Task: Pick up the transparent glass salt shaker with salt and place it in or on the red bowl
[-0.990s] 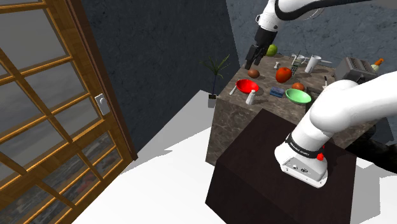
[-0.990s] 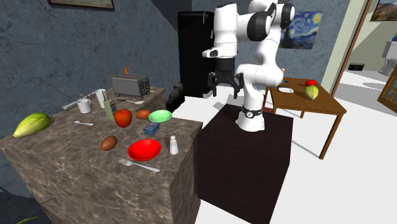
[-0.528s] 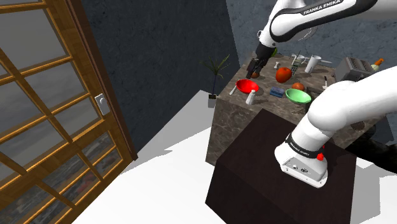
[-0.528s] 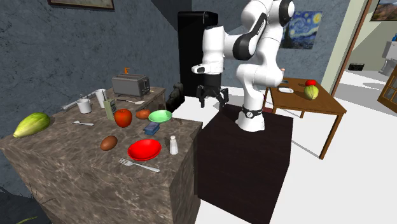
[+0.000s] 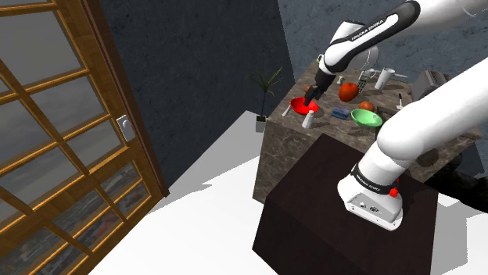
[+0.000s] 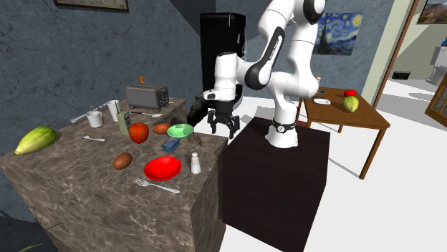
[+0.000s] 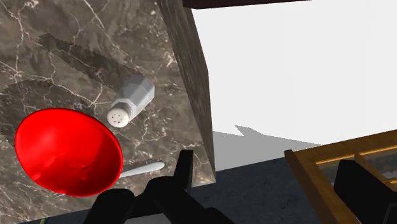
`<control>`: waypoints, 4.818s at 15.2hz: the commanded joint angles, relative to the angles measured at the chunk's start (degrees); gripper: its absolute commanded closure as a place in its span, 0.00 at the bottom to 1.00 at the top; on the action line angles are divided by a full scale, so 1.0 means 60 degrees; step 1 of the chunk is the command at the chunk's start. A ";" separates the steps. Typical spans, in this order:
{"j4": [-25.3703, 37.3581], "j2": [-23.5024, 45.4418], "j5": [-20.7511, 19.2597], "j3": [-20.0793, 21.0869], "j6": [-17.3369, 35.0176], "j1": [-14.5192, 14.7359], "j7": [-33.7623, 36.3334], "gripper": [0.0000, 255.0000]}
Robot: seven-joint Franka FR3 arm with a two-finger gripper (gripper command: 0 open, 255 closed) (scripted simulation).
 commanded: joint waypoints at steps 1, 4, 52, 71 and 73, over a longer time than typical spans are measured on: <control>0.0052 0.0740 0.0200 -0.0398 0.0811 0.0075 -0.0430 0.00; 0.0271 0.1964 0.1085 -0.1147 0.1911 0.0466 -0.1481 0.00; 0.2538 0.5926 0.8248 -0.0868 0.3031 -0.0066 -0.7824 1.00; 0.5212 0.6382 0.5994 -0.2139 0.0624 0.0167 -0.6010 1.00; 0.6150 0.7005 0.6210 -0.1996 0.0155 -0.0164 -0.6122 1.00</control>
